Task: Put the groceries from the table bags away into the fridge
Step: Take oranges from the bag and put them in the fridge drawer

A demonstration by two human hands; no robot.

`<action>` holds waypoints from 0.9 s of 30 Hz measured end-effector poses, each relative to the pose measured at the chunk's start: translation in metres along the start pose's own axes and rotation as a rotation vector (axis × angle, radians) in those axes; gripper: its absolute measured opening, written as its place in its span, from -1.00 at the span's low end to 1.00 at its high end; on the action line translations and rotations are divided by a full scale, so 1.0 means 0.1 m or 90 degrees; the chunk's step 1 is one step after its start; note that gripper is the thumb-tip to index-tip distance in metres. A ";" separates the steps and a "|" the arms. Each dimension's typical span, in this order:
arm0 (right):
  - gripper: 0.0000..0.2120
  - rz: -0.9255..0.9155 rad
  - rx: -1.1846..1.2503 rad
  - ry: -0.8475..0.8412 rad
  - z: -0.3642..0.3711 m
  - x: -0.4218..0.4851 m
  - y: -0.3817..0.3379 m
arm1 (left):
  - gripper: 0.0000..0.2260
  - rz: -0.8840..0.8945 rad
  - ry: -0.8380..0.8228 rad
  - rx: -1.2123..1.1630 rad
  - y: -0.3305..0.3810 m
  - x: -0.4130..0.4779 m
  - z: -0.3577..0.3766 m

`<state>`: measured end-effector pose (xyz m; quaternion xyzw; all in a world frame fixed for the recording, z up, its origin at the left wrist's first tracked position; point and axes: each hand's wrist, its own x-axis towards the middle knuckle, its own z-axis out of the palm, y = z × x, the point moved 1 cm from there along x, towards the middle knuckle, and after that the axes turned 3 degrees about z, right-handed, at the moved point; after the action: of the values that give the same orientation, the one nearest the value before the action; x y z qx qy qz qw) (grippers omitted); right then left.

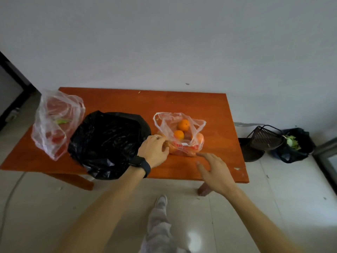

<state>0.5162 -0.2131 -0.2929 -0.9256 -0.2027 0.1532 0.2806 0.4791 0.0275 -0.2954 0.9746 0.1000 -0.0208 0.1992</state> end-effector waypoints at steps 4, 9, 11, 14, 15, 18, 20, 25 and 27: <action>-0.68 0.011 -0.022 0.000 0.00 0.85 -0.10 | -0.66 0.075 -0.035 0.024 -0.22 0.93 -0.02; -0.64 -0.004 -0.110 -0.016 0.04 1.87 -0.22 | -0.65 0.189 -0.137 0.172 -0.40 1.95 0.22; -0.62 -0.013 -0.163 -0.045 0.11 2.21 -0.25 | -0.64 0.251 -0.196 0.229 -0.44 2.19 0.35; -0.54 -0.044 -0.252 -0.122 0.27 2.65 -0.24 | -0.55 0.295 -0.279 0.266 -0.53 2.39 0.55; -0.50 -0.046 -0.266 -0.155 0.33 2.78 -0.21 | -0.49 0.286 -0.314 0.260 -0.58 2.43 0.62; -0.42 -0.022 -0.310 -0.256 0.52 3.05 -0.03 | -0.31 0.235 -0.396 0.223 -0.78 2.45 0.78; -0.32 0.005 -0.342 -0.289 0.61 3.11 0.12 | -0.22 0.219 -0.408 0.201 -0.87 2.40 0.86; -0.26 0.112 -0.335 -0.279 0.68 2.93 0.42 | -0.15 0.159 -0.422 0.104 -0.78 2.26 1.02; -0.28 0.128 -0.338 -0.243 0.69 2.82 0.48 | -0.19 0.147 -0.407 0.097 -0.68 2.21 1.07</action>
<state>0.7489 -0.0881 -0.4236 -0.9364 -0.1918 0.2924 -0.0293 0.6819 0.0881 -0.4380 0.9358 -0.0800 -0.3098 0.1481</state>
